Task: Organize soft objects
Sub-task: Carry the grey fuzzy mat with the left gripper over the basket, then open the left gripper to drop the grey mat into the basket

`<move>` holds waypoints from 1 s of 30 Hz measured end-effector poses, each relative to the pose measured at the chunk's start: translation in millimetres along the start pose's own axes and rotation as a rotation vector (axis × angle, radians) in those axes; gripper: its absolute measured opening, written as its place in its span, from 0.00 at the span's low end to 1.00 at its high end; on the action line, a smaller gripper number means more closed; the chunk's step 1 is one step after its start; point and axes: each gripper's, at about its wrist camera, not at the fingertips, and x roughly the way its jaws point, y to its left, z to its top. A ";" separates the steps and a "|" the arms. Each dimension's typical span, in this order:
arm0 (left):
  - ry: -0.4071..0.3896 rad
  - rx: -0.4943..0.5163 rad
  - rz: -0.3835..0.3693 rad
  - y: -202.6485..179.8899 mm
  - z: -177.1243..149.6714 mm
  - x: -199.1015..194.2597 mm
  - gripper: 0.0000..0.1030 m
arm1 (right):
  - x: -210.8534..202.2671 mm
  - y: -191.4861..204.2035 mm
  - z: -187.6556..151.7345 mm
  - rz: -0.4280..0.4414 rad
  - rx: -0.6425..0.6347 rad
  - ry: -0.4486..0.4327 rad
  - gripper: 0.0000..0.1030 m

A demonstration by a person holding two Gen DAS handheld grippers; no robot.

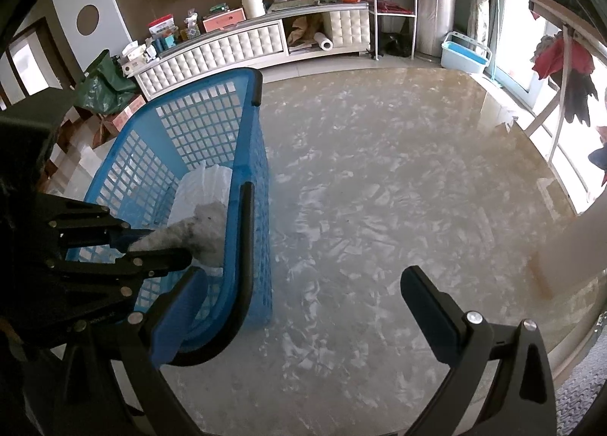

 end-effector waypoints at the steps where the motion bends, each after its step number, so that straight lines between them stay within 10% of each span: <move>1: 0.003 -0.003 0.004 1.5 0.6 2.3 0.14 | -0.1 0.2 0.1 -0.001 0.001 -0.001 0.99; 11: 0.001 -0.008 0.010 3.3 0.3 3.9 0.22 | 3.8 3.1 0.0 -0.027 0.005 -0.010 1.00; 18: 0.002 -0.034 0.013 11.7 1.1 1.6 0.62 | 3.2 2.2 0.3 -0.026 0.008 -0.010 1.00; 30: -0.014 -0.105 0.038 20.9 1.2 -17.8 0.73 | -8.1 5.5 1.3 0.003 0.018 -0.005 1.00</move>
